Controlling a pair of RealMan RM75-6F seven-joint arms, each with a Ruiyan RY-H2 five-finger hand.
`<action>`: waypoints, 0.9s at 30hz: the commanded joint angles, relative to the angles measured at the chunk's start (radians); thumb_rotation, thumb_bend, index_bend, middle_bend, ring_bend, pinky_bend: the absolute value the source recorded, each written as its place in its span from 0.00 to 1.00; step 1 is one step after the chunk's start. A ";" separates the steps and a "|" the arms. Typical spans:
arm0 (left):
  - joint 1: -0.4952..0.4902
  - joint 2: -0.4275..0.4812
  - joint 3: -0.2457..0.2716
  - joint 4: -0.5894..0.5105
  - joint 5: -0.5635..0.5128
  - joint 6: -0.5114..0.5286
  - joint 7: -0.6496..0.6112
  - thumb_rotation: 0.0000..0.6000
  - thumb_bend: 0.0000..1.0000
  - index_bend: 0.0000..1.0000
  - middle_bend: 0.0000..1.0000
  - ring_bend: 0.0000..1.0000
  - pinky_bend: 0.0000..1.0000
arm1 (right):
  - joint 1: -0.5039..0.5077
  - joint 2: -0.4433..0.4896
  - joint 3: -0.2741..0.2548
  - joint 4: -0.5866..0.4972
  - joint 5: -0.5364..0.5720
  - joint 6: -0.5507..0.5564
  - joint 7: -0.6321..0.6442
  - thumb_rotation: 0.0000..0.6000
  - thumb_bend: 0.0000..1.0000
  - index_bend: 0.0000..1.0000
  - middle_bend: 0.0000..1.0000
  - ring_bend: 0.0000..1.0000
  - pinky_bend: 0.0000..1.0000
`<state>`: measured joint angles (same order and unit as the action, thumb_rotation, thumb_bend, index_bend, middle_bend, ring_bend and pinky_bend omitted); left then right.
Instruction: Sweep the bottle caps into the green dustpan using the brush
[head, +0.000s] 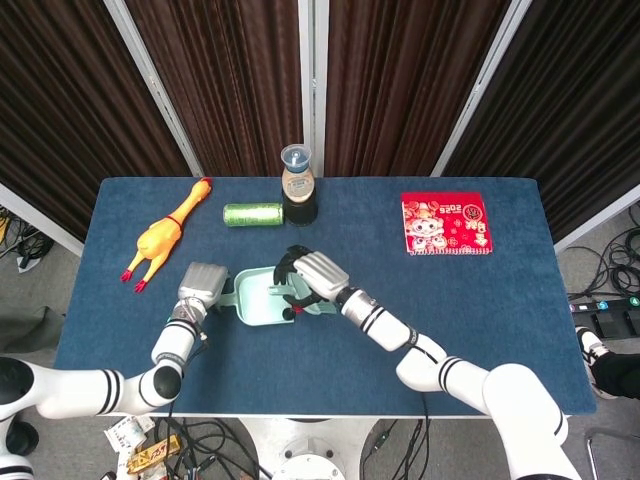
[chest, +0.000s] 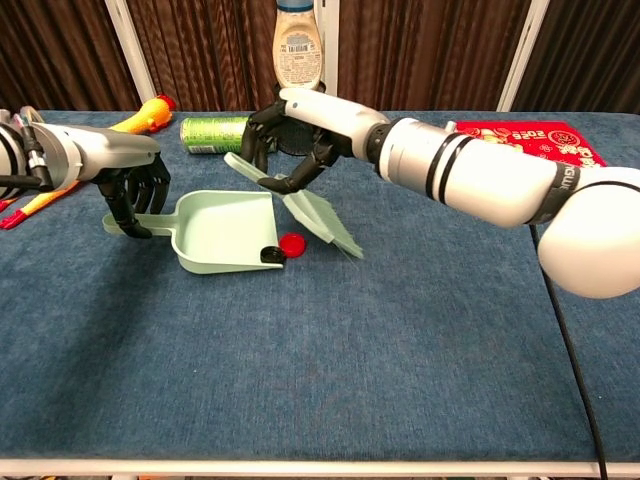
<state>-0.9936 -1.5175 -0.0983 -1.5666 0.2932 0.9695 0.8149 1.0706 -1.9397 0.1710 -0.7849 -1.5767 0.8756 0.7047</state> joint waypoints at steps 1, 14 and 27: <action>-0.003 -0.002 0.002 0.004 -0.002 -0.004 -0.003 1.00 0.31 0.56 0.54 0.38 0.44 | 0.020 -0.028 -0.003 0.029 -0.006 0.010 0.031 1.00 0.68 0.78 0.61 0.24 0.12; -0.017 -0.015 0.009 0.003 -0.004 -0.011 -0.011 1.00 0.31 0.56 0.54 0.38 0.44 | 0.030 -0.102 0.008 0.041 0.007 0.087 0.099 1.00 0.68 0.79 0.61 0.24 0.12; -0.038 -0.018 -0.002 -0.021 -0.005 -0.032 -0.035 1.00 0.31 0.56 0.54 0.38 0.44 | 0.005 -0.092 0.012 -0.007 0.018 0.146 0.091 1.00 0.68 0.79 0.61 0.24 0.12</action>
<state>-1.0306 -1.5344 -0.0996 -1.5872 0.2876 0.9380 0.7811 1.0802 -2.0374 0.1837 -0.7845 -1.5599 1.0164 0.7991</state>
